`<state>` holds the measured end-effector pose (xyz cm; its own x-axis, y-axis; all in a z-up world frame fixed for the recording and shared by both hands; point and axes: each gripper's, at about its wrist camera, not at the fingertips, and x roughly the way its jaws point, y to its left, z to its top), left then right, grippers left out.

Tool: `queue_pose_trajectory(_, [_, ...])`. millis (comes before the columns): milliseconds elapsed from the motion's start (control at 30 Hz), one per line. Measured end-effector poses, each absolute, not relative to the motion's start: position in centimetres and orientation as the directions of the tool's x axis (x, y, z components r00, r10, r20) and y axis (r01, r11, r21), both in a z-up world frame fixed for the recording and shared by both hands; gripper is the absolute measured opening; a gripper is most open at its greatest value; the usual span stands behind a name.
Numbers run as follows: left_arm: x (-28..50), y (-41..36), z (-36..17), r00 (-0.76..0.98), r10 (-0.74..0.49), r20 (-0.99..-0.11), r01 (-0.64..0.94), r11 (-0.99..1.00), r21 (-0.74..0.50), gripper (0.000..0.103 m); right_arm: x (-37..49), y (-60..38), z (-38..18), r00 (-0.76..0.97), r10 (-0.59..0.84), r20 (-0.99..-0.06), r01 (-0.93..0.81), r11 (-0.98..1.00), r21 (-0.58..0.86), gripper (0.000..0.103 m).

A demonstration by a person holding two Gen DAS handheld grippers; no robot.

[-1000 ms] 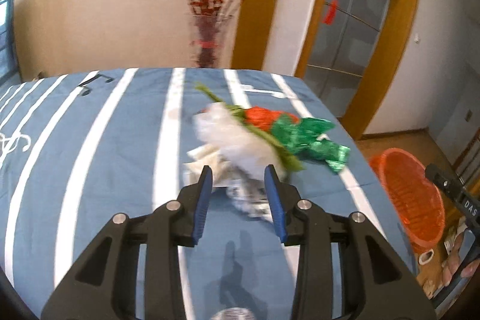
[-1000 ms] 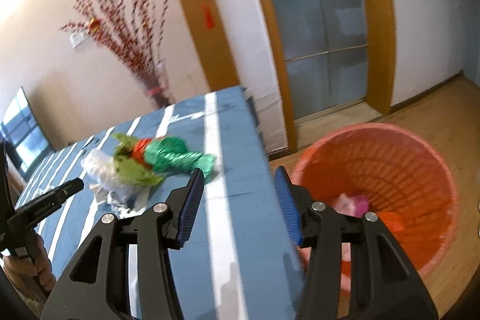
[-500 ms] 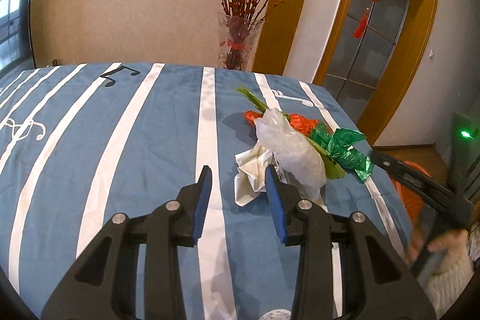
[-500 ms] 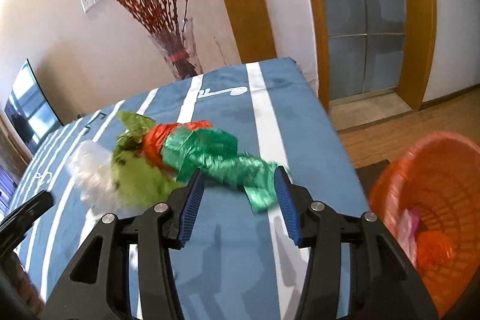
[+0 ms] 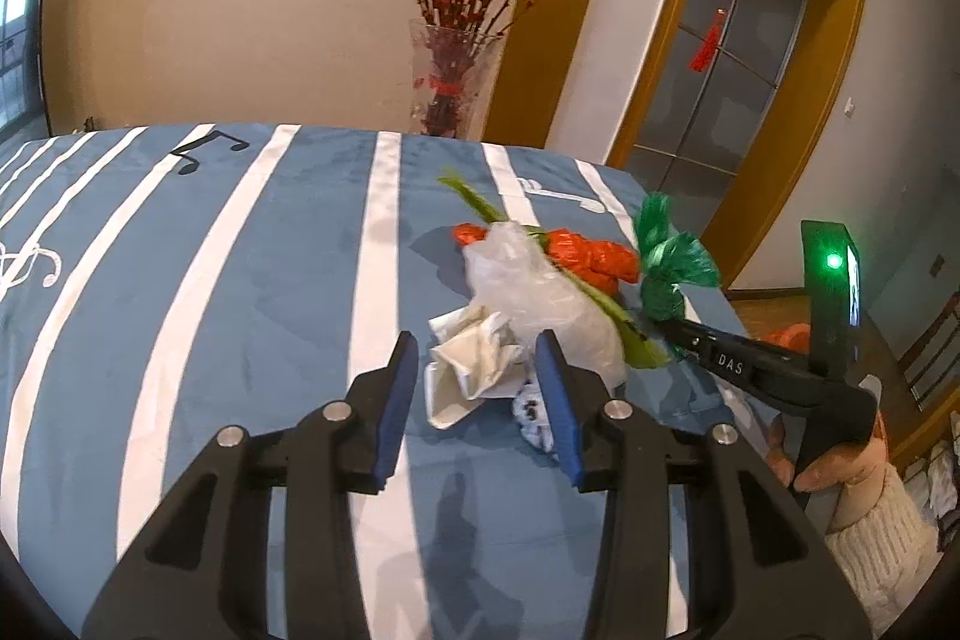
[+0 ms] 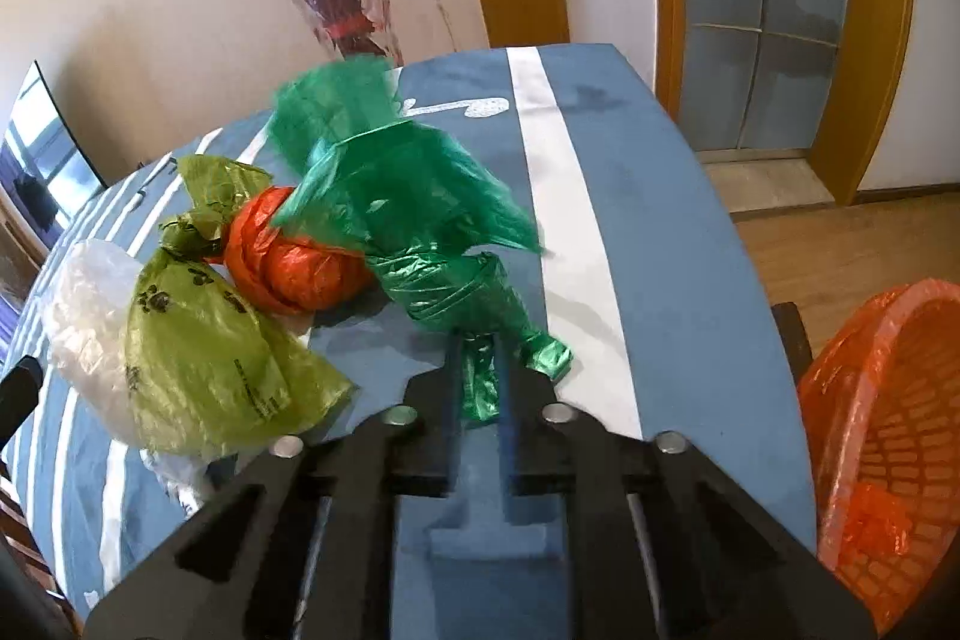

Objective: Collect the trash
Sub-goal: 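Grasp the green bag with the right tool while the left tool approaches the white bags, then grasp the clear bag with the left tool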

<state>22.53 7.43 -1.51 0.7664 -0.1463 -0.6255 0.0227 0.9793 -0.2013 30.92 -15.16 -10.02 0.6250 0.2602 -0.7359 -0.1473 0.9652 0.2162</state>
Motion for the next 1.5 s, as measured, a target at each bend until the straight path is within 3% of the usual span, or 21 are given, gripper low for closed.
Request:
queue_pose_trajectory(567, [26.3, 5.1, -2.0, 0.727, -0.185, -0.661, -0.008, 0.96, -0.278, 0.044, 25.6, -19.1, -7.8, 0.705, 0.222, -0.674, -0.094, 0.971, 0.222, 0.001])
queue_pose_trajectory(667, [27.1, 5.2, -2.1, 0.718, -0.204, -0.666, -0.012, 0.953, -0.304, 0.02, 25.2, -19.3, -7.7, 0.706, 0.225, -0.672, -0.097, 0.97, 0.222, 0.001])
queue_pose_trajectory(800, [26.8, 5.3, -1.4, 0.732, -0.207, -0.65, -0.006, 0.951, -0.31, 0.012, 24.5, -19.5, -7.5, 0.711, 0.219, -0.668, -0.1, 0.972, 0.212, 0.001])
queue_pose_trajectory(1167, [23.2, 5.3, 3.6, 0.797, -0.204, -0.569, 0.046, 0.959, -0.28, 0.01, 21.6, -20.2, -4.3, 0.757, 0.222, -0.615, -0.112, 0.971, 0.212, 0.001])
queue_pose_trajectory(1500, [20.2, 1.2, 7.3, 0.817, -0.272, -0.509, 0.146, 0.95, -0.275, 0.01, 18.3, -23.2, -1.4, 0.811, 0.177, -0.558, -0.06, 0.973, 0.221, 0.001])
